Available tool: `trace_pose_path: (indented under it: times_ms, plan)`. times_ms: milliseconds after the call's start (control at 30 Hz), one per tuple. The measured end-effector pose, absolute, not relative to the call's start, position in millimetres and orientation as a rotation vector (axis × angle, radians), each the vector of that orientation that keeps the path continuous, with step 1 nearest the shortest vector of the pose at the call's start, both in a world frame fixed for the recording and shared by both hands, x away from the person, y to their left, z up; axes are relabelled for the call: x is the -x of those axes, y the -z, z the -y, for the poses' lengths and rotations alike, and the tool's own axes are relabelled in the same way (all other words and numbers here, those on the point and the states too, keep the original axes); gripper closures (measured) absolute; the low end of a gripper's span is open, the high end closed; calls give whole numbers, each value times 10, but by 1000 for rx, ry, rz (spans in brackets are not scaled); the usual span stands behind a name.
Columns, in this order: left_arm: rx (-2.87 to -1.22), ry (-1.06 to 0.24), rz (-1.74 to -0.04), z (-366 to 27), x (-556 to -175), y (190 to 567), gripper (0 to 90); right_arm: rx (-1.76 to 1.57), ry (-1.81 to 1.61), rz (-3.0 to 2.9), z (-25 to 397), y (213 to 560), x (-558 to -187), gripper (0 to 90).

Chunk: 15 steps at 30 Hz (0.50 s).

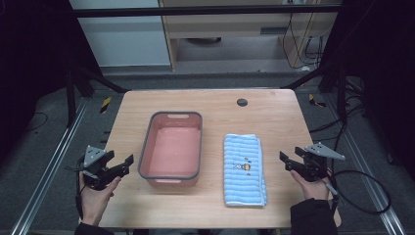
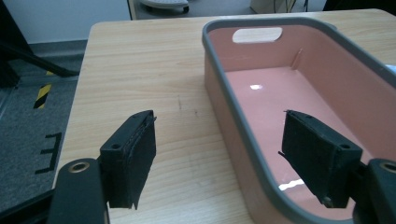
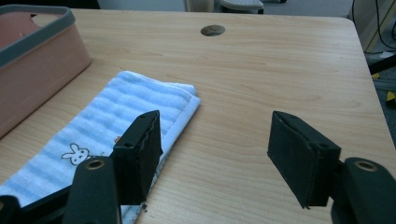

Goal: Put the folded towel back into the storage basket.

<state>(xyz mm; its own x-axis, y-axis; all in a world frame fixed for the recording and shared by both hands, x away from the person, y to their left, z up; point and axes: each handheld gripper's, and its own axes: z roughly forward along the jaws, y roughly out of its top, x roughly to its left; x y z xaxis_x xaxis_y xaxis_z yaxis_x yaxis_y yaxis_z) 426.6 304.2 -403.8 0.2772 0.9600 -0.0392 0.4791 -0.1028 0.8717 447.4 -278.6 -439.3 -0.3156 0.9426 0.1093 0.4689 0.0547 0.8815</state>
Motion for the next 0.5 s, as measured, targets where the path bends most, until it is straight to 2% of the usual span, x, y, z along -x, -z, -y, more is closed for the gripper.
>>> trace_pose_path:
  times_ms: [500]
  plan:
    - [-1718, -691, -1243, -2684, -4281, 3922, 269, -1384, -1225, -1809, 2781, 4162, -4460, 403]
